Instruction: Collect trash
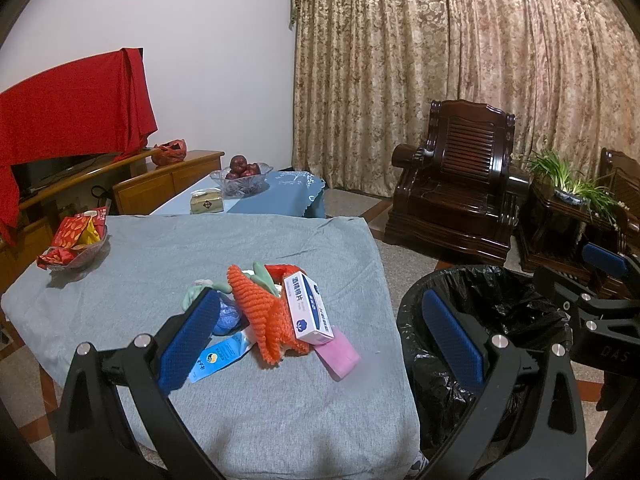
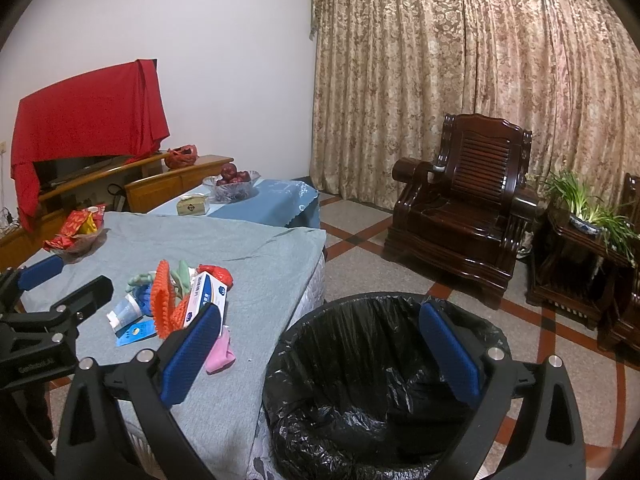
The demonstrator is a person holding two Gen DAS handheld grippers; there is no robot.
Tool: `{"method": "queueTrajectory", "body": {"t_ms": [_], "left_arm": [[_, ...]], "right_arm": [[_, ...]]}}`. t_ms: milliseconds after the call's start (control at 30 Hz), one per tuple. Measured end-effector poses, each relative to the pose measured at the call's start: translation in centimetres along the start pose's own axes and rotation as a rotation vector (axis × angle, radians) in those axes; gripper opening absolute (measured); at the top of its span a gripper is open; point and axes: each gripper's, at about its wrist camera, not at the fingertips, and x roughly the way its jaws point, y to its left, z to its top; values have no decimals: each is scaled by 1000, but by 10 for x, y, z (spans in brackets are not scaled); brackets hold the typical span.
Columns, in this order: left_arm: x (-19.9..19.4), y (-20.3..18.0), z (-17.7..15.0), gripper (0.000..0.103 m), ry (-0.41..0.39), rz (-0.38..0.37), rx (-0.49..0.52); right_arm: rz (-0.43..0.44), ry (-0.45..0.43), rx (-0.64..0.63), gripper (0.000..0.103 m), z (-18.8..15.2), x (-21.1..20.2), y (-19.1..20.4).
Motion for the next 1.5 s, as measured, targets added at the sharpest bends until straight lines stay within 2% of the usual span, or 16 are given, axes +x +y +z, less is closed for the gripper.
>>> {"method": "queueTrajectory", "body": {"t_ms": [1500], "left_arm": [[3,1,-3,98,7,-1,0]], "right_arm": [[-2,7,-3,97,-4,2,-4]]}}
